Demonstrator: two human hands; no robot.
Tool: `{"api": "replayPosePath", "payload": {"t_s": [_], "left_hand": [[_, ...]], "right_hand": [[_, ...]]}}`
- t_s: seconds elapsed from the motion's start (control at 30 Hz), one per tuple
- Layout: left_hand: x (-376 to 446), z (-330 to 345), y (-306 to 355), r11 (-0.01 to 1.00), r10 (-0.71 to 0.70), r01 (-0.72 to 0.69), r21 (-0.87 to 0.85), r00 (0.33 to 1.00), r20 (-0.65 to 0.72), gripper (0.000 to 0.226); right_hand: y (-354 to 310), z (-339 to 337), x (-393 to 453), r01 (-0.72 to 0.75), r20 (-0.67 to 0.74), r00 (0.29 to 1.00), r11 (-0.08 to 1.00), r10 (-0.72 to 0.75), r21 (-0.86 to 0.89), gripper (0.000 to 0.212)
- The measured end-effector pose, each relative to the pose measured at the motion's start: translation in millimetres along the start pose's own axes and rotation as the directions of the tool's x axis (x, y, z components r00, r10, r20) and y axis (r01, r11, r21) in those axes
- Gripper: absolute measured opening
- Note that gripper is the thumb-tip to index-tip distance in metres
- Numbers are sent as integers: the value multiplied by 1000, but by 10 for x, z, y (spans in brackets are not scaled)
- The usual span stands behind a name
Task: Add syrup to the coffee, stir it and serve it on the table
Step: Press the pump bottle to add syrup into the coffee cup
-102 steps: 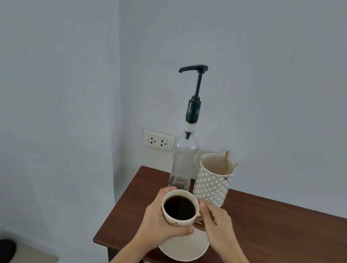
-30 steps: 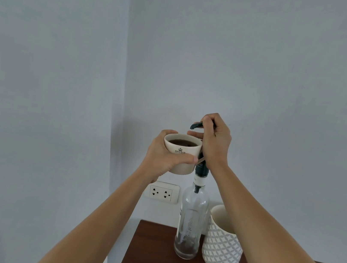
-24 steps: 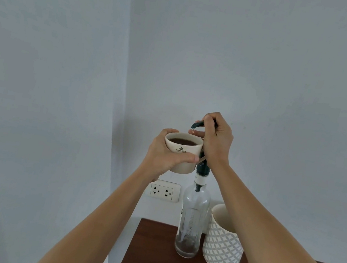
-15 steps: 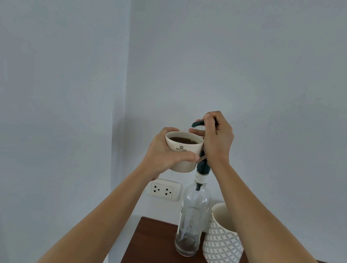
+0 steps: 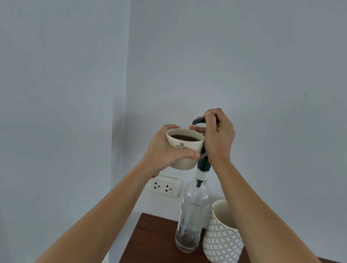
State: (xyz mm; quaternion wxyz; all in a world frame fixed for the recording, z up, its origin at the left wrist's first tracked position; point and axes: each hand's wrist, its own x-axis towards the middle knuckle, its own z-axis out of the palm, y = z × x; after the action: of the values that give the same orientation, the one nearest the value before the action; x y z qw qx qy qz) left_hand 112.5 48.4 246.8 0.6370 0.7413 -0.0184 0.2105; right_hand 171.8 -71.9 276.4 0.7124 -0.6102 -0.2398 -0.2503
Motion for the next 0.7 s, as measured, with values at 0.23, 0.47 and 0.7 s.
{"api": "replayPosePath", "payload": {"t_s": [0.23, 0.47, 0.7], "left_hand": [[-4, 6, -9, 1000, -3, 3, -3, 1000, -5, 88], [-18, 4, -12, 1000, -6, 6, 5, 1000, -7, 89], [-22, 7, -24, 1000, -7, 7, 5, 1000, -7, 87]], "right_hand": [[2, -3, -3, -1, -7, 1000, 1000, 1, -3, 18], [14, -5, -6, 5, -14, 1000, 1000, -5, -11, 18], [26, -6, -11, 9, -15, 1000, 999, -9, -31, 18]]}}
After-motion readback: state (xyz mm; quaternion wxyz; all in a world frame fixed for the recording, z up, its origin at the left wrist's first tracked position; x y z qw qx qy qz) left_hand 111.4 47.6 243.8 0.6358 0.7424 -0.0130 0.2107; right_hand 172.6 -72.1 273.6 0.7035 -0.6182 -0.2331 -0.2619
